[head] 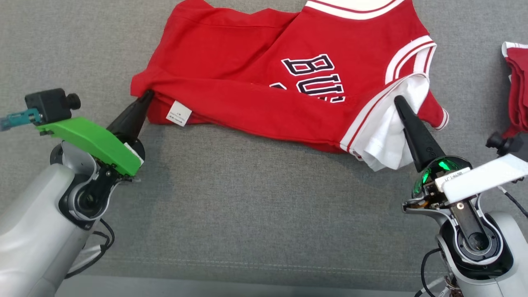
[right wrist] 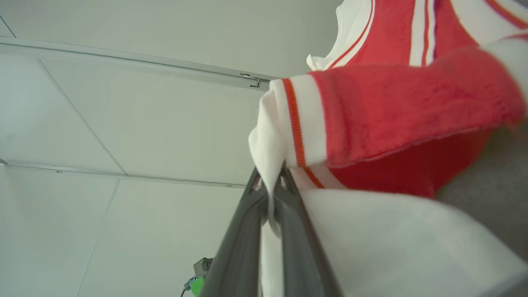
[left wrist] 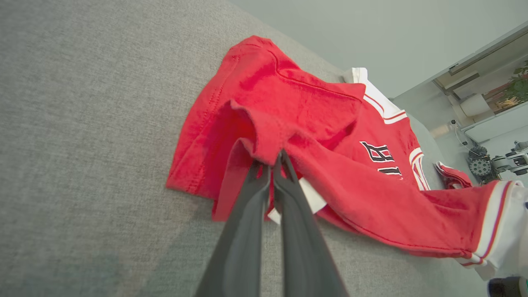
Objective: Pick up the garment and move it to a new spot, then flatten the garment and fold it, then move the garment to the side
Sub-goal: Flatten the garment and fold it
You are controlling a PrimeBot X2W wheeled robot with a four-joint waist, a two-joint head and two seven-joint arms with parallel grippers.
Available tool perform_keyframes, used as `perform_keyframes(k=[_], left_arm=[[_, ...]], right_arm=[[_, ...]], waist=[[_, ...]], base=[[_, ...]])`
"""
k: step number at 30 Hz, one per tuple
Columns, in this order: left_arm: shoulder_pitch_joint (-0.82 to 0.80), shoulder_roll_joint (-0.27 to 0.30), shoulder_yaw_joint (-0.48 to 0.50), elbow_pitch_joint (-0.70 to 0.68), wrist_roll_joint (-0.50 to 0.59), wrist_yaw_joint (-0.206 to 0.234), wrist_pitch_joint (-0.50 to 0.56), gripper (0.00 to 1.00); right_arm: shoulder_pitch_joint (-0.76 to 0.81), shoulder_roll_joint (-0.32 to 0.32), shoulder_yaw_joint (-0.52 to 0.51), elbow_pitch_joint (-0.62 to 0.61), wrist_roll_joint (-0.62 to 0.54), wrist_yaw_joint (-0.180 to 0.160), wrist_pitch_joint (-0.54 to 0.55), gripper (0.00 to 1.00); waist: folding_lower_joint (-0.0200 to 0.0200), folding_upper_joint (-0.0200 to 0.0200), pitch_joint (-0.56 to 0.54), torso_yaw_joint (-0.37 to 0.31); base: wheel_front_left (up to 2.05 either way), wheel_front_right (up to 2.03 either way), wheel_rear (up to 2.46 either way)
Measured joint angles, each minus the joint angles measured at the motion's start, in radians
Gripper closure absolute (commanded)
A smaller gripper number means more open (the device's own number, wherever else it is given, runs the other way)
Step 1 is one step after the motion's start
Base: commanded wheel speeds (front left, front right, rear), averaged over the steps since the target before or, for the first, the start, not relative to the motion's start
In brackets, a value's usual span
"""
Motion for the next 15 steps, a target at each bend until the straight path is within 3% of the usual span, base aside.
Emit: perform_keyframes(k=[9,10,11,12,15], left_arm=[[-0.1,-0.009,-0.008,0.078,0.018,0.04,0.06,0.99],[-0.106,-0.011,-0.009,0.088,0.019,0.04,0.06,0.82],[-0.111,-0.015,-0.01,0.098,0.02,0.04,0.06,0.46],[-0.116,-0.02,-0.011,0.106,0.023,0.04,0.06,0.04],[-0.126,-0.05,-0.022,0.126,0.026,0.04,0.065,0.0]], right_arm=[[-0.008,0.017,0.024,0.01,-0.01,0.0,0.01,1.0],[-0.008,0.02,0.024,0.013,-0.01,0.0,0.01,1.0],[-0.009,0.022,0.024,0.016,-0.01,0.0,0.01,1.0],[-0.009,0.023,0.023,0.021,-0.01,0.0,0.01,1.0],[-0.009,0.024,0.008,0.027,-0.01,0.0,0.005,1.0]], waist=[[0.0,0.0,0.055,-0.064],[0.0,0.0,0.061,-0.073],[0.0,0.0,0.066,-0.081],[0.0,0.0,0.07,-0.089],[0.0,0.0,0.08,-0.107]], base=[[0.0,0.0,0.0],[0.0,0.0,0.0],[0.0,0.0,0.0],[0.0,0.0,0.0],[0.0,0.0,0.0]])
